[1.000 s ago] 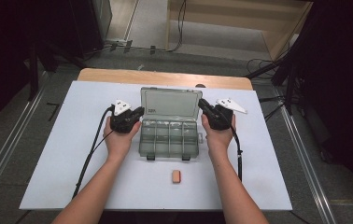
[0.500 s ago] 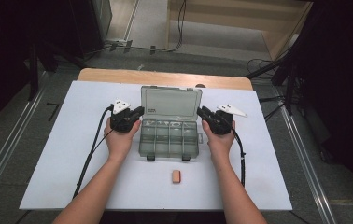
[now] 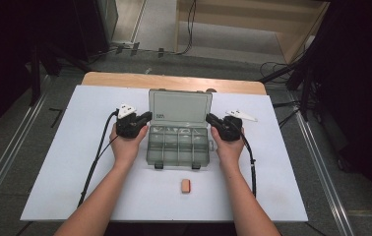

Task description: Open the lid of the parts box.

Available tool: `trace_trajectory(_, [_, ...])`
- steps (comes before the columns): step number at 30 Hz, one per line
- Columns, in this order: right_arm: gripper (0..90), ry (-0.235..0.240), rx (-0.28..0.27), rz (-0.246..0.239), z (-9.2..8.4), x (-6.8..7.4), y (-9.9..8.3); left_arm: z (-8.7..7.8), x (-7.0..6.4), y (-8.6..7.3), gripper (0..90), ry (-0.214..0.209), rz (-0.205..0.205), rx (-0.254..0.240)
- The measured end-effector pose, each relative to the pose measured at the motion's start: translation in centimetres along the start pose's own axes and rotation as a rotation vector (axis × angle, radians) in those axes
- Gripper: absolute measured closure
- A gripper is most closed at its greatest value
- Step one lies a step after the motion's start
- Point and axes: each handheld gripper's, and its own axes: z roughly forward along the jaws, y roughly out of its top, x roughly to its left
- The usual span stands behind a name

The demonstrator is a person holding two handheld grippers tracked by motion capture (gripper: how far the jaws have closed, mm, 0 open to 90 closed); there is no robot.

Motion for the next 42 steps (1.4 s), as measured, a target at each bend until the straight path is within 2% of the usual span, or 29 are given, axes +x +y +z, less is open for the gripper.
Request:
trace_trajectory(10, [82.1,-0.008,0.009,-0.006,0.4,-0.3,0.0,0.4,0.6,0.1,84.3,-0.031,-0.053,0.009])
trace_trajectory(13, [82.2,-0.006,0.012,-0.002,0.6,-0.4,0.1,0.6,0.7,0.1,84.5,-0.03,-0.049,0.012])
trace_trajectory(15, [82.2,-0.004,0.014,0.008,0.7,-0.4,0.0,0.7,0.9,0.2,84.5,-0.046,-0.07,0.015])
trace_trajectory(22, [82.8,0.011,0.015,0.036,1.2,-0.9,-0.1,1.1,1.4,0.4,84.4,-0.068,-0.096,0.038])
trace_trajectory(27, [83.1,0.014,0.013,0.045,1.4,-1.0,-0.2,1.3,1.6,0.3,84.3,-0.073,-0.106,0.039])
trace_trajectory(35, [82.9,0.036,0.008,0.07,1.6,-1.4,-0.3,1.5,2.1,0.2,84.1,-0.106,-0.162,0.039])
trace_trajectory(42, [82.5,0.064,0.003,0.095,1.9,-1.9,-0.5,1.7,2.4,0.0,83.6,-0.128,-0.184,0.038])
